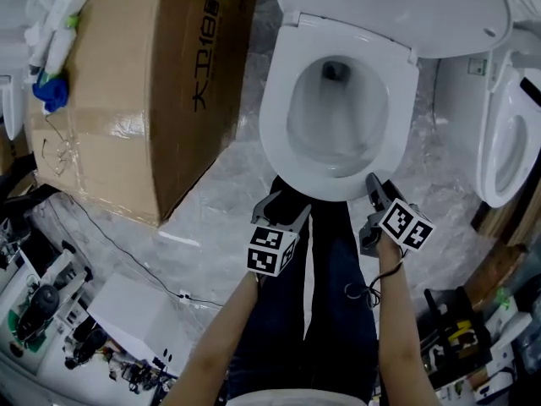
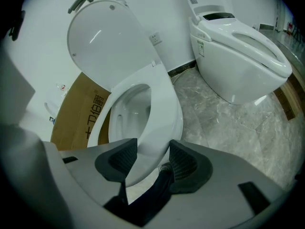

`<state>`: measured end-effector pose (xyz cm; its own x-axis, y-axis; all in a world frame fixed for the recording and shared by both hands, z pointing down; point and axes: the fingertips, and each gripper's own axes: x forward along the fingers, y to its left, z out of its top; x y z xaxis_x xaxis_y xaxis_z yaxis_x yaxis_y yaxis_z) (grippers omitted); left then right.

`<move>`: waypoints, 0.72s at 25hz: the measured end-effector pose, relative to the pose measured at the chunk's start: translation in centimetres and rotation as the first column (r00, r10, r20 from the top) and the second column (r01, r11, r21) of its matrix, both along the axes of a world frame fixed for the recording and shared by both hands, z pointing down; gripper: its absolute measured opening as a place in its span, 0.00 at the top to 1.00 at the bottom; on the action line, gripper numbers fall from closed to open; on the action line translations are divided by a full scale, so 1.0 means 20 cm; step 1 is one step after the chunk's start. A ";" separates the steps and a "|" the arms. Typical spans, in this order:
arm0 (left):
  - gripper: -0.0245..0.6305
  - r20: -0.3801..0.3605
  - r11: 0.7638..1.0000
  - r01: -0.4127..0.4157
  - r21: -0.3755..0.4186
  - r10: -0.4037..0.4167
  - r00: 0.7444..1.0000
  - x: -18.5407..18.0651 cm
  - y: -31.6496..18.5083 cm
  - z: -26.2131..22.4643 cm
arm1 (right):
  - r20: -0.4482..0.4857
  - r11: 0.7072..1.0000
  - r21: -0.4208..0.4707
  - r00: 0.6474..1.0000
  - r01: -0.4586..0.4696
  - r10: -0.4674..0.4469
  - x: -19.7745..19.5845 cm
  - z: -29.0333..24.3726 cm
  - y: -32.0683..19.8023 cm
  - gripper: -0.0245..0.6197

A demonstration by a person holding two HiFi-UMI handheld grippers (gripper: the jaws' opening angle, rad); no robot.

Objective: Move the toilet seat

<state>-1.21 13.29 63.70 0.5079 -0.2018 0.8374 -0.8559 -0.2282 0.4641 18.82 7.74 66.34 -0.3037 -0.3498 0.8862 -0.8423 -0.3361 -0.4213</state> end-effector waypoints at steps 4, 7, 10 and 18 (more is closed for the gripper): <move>0.56 0.001 0.999 -0.046 0.005 0.046 0.999 0.02 0.03 -0.03 | 0.012 1.000 0.015 1.000 -0.005 0.005 0.01 -0.06 -0.01 0.62; 0.57 0.003 0.997 -0.075 0.019 0.075 0.997 0.01 0.03 -0.05 | -0.001 0.999 0.041 1.000 -0.016 0.016 0.01 -0.12 -0.03 0.62; 0.57 -0.011 0.995 -0.093 0.025 0.093 0.996 0.02 0.03 -0.08 | -0.001 0.998 0.058 1.000 -0.031 0.031 0.01 -0.17 -0.05 0.62; 0.81 -0.023 0.989 -0.100 0.112 0.103 0.994 0.07 -0.08 -0.19 | -0.006 0.991 0.112 0.998 -0.066 0.068 0.02 -0.29 -0.10 0.62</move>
<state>0.09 11.72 60.00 0.5537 -0.2380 0.7980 -0.8124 -0.3646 0.4549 19.16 5.77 60.54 -0.2679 -0.4664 0.8430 -0.8237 -0.3430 -0.4516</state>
